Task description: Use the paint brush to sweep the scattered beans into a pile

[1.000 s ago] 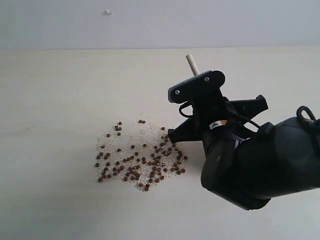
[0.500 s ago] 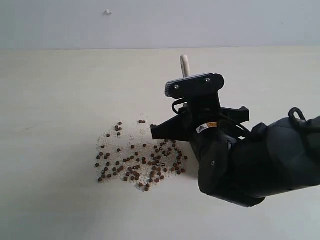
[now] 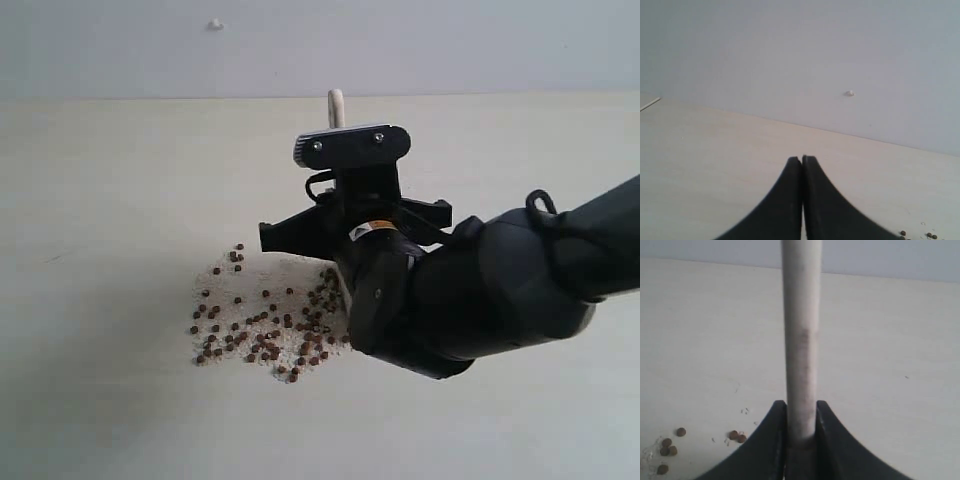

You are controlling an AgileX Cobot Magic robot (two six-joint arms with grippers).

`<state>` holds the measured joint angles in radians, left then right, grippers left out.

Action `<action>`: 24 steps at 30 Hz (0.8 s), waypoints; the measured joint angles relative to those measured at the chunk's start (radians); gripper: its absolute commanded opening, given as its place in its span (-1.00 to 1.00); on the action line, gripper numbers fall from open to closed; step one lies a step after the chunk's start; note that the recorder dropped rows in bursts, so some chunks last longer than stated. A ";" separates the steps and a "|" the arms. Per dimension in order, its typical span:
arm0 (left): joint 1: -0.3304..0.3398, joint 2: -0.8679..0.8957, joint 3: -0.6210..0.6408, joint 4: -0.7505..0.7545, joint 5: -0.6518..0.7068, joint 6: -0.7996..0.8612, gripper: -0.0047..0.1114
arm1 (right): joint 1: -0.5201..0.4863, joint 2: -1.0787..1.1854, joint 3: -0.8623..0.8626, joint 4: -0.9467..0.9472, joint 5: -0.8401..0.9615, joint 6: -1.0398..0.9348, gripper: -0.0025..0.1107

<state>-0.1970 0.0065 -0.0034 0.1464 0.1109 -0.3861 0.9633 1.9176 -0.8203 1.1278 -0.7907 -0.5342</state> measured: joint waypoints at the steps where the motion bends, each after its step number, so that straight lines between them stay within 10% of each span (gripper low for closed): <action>1: 0.000 0.000 0.000 0.000 0.000 0.000 -0.92 | 0.000 0.011 -0.010 -0.005 0.000 0.000 -0.96; 24: 0.000 0.000 0.000 0.000 0.002 0.000 -0.92 | 0.000 -0.109 0.068 0.251 -0.063 -0.346 -0.96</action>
<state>-0.1970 0.0065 -0.0034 0.1464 0.1129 -0.3861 0.9633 1.8082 -0.7520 1.3790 -0.8532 -0.8800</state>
